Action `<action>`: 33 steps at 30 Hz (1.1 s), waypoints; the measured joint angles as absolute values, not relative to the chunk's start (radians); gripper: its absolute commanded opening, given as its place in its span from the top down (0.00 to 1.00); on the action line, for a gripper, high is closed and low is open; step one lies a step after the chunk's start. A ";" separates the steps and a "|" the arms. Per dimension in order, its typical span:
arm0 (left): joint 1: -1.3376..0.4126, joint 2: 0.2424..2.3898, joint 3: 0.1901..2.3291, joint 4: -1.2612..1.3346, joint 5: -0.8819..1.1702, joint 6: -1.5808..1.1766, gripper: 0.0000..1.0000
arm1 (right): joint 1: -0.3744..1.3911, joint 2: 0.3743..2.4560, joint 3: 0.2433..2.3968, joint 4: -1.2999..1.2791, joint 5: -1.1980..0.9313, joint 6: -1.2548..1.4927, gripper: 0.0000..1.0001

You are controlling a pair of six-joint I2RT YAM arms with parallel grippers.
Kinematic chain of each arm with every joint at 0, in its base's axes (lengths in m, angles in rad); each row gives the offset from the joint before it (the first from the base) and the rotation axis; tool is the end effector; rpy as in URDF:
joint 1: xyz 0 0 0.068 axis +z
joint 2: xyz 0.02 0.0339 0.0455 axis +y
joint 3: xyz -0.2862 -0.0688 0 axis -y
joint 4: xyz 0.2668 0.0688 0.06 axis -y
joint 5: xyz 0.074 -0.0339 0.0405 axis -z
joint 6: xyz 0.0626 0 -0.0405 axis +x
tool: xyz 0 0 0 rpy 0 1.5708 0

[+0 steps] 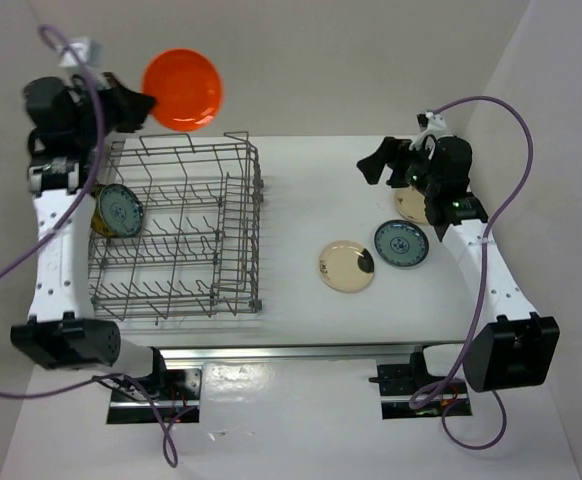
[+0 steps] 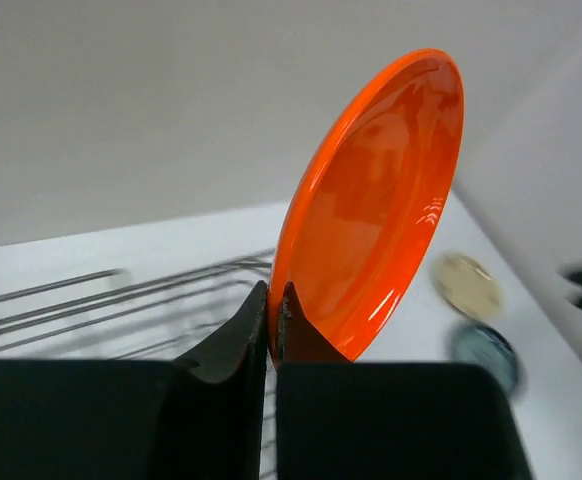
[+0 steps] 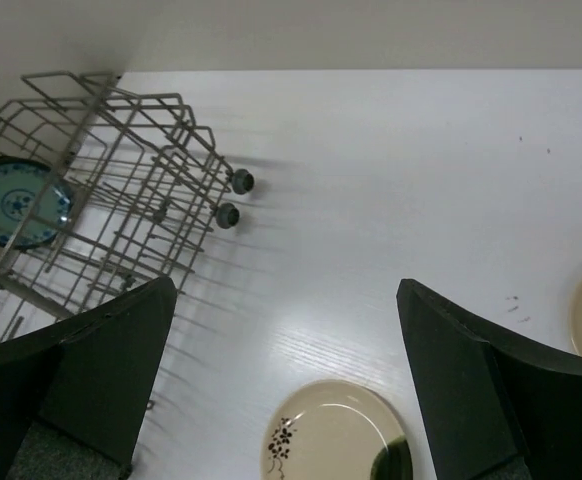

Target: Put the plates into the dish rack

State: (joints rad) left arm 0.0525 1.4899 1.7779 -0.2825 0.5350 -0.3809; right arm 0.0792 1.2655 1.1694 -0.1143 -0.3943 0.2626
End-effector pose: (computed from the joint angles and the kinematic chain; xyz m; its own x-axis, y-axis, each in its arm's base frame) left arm 0.3647 -0.0128 0.5328 -0.1674 -0.3290 -0.9294 0.4328 0.8225 -0.3691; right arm 0.3312 0.0504 0.3931 -0.3172 0.2152 -0.9236 -0.3782 0.8644 0.3313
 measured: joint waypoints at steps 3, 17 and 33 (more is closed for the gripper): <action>0.215 1.375 1.721 -0.329 0.406 -0.320 1.00 | 0.078 1.304 1.154 -0.112 -0.375 0.260 0.00; 0.308 1.371 1.465 -0.487 -0.056 -0.014 1.00 | 0.078 1.573 1.168 -0.112 -0.353 0.260 0.00; 0.309 1.518 1.418 -0.456 -0.311 0.050 1.00 | 0.078 1.685 1.219 -0.113 -0.310 0.260 0.00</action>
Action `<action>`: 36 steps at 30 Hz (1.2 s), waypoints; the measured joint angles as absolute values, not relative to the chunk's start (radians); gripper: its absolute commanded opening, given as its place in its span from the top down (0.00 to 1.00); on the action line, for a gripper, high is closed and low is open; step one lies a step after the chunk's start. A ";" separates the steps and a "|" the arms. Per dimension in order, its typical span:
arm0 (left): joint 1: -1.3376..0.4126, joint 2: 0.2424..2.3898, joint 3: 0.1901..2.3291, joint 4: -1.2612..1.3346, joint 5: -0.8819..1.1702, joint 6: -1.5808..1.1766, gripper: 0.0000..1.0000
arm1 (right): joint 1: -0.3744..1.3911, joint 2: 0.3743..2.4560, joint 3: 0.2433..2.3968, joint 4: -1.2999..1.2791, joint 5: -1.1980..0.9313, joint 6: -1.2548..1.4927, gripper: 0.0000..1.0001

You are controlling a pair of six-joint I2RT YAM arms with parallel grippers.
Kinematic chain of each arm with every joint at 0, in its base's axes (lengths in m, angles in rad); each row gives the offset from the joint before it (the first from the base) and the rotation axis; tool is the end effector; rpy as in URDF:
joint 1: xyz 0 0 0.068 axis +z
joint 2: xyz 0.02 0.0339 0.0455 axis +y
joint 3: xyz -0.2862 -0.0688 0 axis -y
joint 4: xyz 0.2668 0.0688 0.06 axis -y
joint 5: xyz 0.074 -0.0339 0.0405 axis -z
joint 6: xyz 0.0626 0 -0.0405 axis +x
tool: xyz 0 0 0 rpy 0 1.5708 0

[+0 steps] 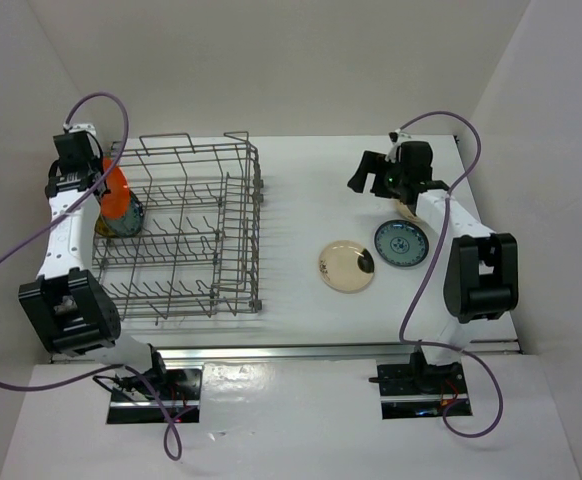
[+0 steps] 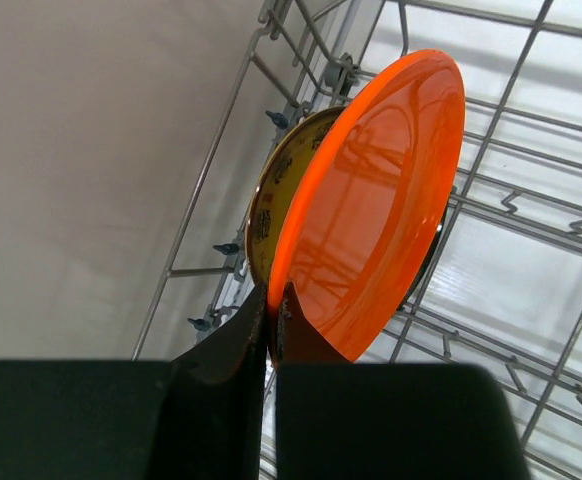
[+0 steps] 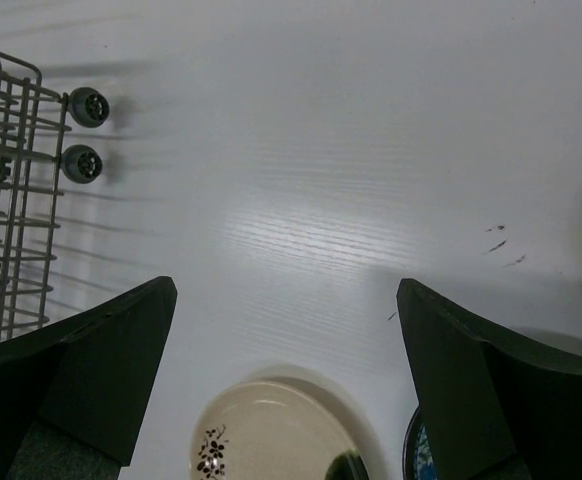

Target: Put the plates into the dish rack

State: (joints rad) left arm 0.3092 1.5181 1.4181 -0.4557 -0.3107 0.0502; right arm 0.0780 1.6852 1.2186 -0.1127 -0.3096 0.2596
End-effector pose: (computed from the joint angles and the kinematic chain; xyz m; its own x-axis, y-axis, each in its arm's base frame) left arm 0.3656 0.1369 0.3619 -0.5288 -0.1188 -0.8404 -0.5112 0.8349 0.2037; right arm 0.4270 0.0525 0.2582 -0.6118 0.1974 -0.7660 -0.1773 0.9095 0.3760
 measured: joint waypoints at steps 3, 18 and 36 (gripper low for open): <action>0.309 1.544 1.407 -0.441 -0.320 0.054 1.00 | 0.078 1.697 1.224 -0.113 -0.309 0.260 0.00; 0.305 1.613 1.350 -0.396 -0.187 0.091 1.00 | 0.078 1.706 1.233 -0.116 -0.306 0.248 0.00; 0.260 1.695 1.374 -0.460 -0.196 0.103 0.79 | 0.074 1.706 1.235 -0.124 -0.307 0.245 0.00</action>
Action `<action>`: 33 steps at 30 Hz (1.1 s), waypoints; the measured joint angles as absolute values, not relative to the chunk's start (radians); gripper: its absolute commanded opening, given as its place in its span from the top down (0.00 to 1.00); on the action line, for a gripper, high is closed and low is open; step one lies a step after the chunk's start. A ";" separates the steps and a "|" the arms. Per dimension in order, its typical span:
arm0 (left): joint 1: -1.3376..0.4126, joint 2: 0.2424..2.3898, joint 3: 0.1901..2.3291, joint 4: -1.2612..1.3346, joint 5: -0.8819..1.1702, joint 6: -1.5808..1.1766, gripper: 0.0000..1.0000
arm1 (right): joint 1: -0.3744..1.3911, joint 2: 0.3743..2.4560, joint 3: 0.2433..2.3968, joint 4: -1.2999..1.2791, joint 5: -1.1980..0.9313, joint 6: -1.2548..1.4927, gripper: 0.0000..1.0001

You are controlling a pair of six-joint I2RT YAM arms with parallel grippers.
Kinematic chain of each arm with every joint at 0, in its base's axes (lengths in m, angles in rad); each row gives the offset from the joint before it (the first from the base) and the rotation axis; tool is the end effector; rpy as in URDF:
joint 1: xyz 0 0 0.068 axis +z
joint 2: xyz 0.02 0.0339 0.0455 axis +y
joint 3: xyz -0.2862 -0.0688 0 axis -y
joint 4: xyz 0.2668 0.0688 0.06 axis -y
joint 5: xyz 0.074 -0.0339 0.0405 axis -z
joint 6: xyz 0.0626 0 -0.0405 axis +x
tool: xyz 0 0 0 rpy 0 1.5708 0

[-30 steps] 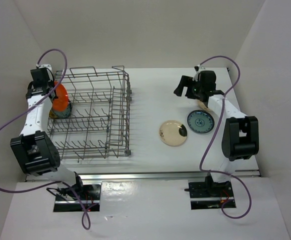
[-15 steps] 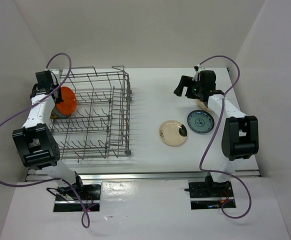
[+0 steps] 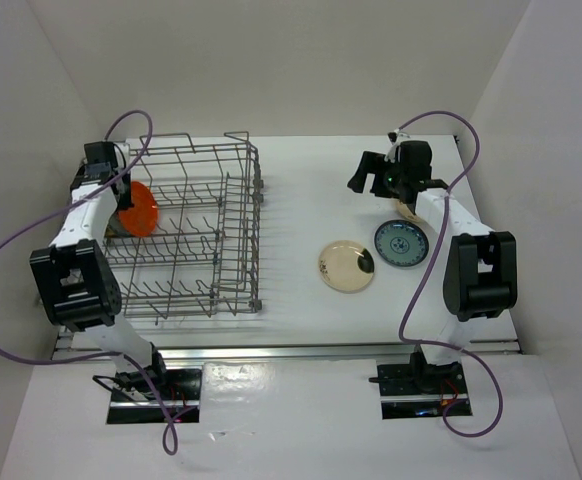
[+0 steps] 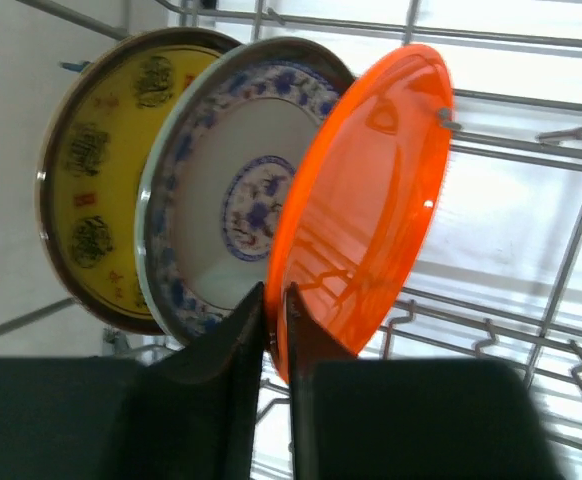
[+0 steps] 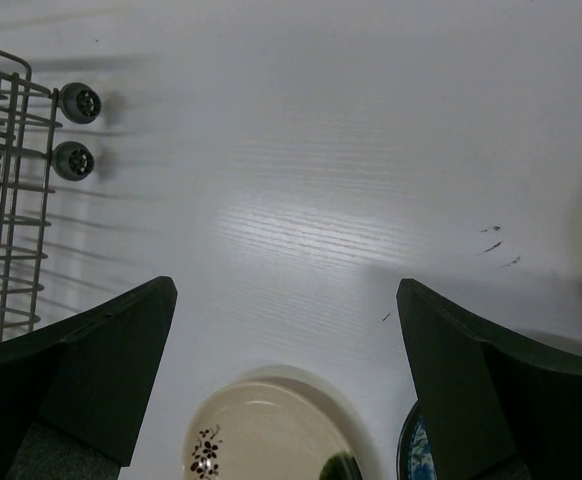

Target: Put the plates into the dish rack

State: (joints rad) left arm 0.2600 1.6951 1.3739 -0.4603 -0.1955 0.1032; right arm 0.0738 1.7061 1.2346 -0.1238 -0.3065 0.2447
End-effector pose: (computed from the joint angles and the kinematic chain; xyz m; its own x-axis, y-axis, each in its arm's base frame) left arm 0.4063 0.1207 0.2748 -0.7168 -0.0861 -0.6920 -0.3133 0.9263 0.2092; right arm 0.4317 0.0509 0.2544 -0.6200 0.1858 -0.7623 -0.1744 0.9146 0.3647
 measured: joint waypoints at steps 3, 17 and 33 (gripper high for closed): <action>0.240 1.700 1.381 -0.484 -0.214 0.108 0.37 | 0.073 1.706 1.240 -0.133 -0.305 0.245 0.00; 0.155 1.586 1.608 -0.617 -0.207 0.047 0.04 | -0.063 1.707 1.259 -0.218 -0.137 0.238 0.00; -0.028 1.420 1.607 -0.393 0.431 -0.169 0.00 | -0.274 1.706 1.154 -0.264 -0.017 0.316 0.00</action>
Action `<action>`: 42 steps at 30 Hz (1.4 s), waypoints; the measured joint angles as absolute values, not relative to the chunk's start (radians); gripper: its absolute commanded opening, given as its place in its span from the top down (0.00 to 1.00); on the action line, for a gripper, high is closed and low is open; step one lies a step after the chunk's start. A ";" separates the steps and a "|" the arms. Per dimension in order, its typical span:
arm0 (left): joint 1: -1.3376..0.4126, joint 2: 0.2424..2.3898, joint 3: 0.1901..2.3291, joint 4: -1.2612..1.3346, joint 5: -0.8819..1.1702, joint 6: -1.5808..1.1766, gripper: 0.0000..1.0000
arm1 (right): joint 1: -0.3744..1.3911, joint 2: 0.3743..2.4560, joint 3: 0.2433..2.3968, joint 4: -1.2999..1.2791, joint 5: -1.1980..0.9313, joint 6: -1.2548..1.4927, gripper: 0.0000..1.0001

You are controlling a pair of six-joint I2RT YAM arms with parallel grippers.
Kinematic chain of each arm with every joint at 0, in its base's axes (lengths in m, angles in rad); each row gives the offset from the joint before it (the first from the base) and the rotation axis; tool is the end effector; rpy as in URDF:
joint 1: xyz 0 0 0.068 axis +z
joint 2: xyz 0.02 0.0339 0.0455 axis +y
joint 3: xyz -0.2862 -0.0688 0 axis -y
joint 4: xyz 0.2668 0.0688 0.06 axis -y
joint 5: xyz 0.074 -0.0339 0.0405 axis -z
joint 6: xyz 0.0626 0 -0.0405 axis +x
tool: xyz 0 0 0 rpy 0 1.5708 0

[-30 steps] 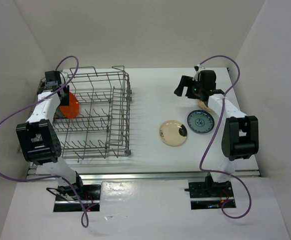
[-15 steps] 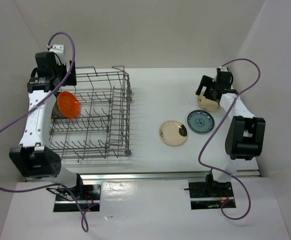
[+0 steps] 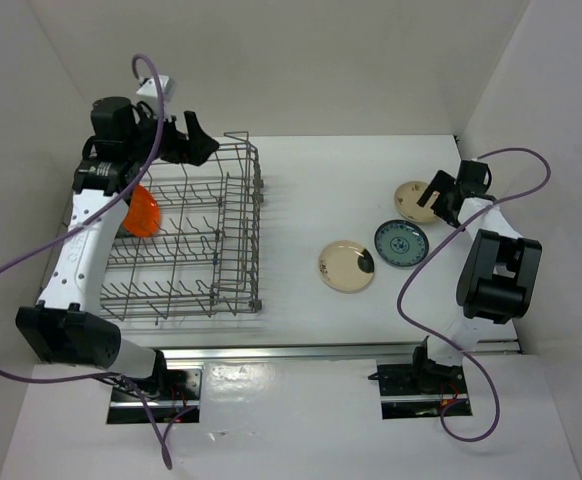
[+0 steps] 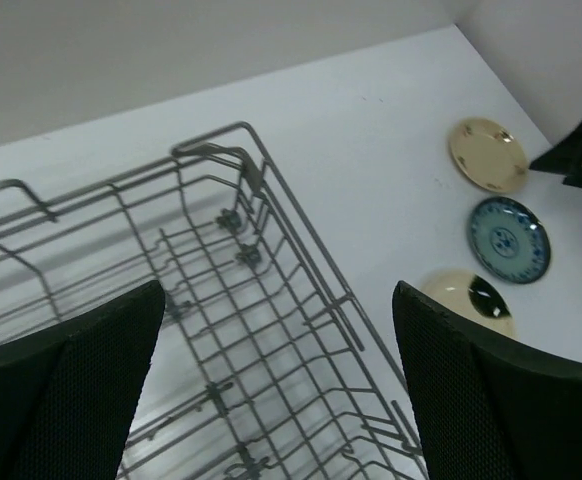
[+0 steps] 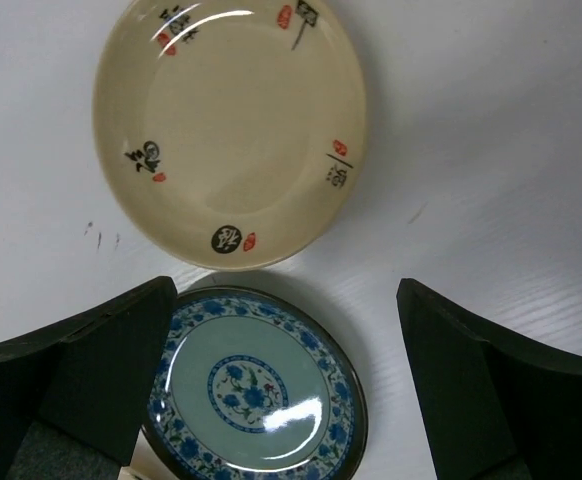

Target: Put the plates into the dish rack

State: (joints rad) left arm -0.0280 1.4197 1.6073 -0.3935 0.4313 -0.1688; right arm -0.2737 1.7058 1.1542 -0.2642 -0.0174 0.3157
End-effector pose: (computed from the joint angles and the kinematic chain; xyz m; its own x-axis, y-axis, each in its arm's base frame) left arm 0.3551 -0.0361 0.4784 -0.2745 -0.1450 -0.9506 0.3940 0.8848 -0.2487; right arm 0.3958 -0.1100 0.2089 -0.5862 0.4870 -0.6475 0.4637 0.8570 0.2248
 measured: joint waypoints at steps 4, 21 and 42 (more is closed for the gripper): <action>-0.067 1.473 1.598 -0.393 0.486 -0.197 0.00 | -0.307 1.706 1.136 -0.252 -0.017 0.348 0.03; -0.159 1.481 1.590 -0.375 0.525 -0.216 0.00 | -0.331 1.892 1.147 -0.107 -0.088 0.430 0.14; -0.255 1.481 1.613 -0.387 0.503 -0.215 0.00 | -0.337 2.022 1.228 0.012 -0.232 0.499 1.00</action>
State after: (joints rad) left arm -0.2550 1.4811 1.6131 -0.3870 0.5030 -0.2146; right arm -0.3367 2.0216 1.2278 0.0124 -0.2317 0.4988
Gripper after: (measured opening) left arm 1.000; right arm 0.026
